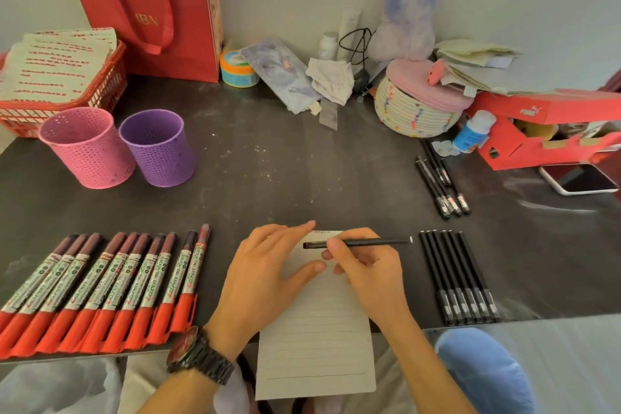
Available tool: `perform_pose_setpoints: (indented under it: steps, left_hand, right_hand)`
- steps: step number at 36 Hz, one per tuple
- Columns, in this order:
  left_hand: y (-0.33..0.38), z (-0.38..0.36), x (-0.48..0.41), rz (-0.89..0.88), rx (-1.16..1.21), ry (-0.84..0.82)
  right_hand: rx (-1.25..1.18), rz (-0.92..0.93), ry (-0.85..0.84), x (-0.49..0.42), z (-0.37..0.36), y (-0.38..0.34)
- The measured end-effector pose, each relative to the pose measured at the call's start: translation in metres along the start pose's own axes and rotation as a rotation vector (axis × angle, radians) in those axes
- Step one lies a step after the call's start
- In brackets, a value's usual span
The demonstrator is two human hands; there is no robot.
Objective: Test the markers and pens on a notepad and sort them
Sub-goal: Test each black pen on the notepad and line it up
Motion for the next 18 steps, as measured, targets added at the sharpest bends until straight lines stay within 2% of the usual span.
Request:
perform_pose_setpoints:
  steps: [5,8,11,15,18]
  left_hand:
    - [-0.009,-0.004,0.0,0.138,-0.137,-0.12]
    - [-0.009,-0.005,0.0,0.145,-0.165,-0.131]
    - [-0.009,-0.004,-0.002,0.161,-0.178,-0.118]
    - [-0.01,-0.004,-0.002,0.17,-0.192,-0.126]
    - [-0.01,-0.004,-0.003,0.182,-0.204,-0.147]
  right_hand:
    - [-0.159,-0.135,0.164,0.001,0.043,-0.002]
    - [-0.139,-0.192,0.194,-0.001,0.092,0.0]
    - [0.046,-0.278,0.172,-0.001,0.151,0.008]
    - [0.432,-0.387,0.076,0.0,0.217,0.021]
    - [0.75,-0.465,-0.057,0.0,0.242,0.035]
Point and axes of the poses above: each hand's wrist, its own x-axis away from the middle knuckle, its own z-axis out of the back of the hand, y = z × x, the point moved 2 cm from there along -x, towards the middle knuckle, and after that the axes turned 9 degrees about x, right-handed, at the moved point
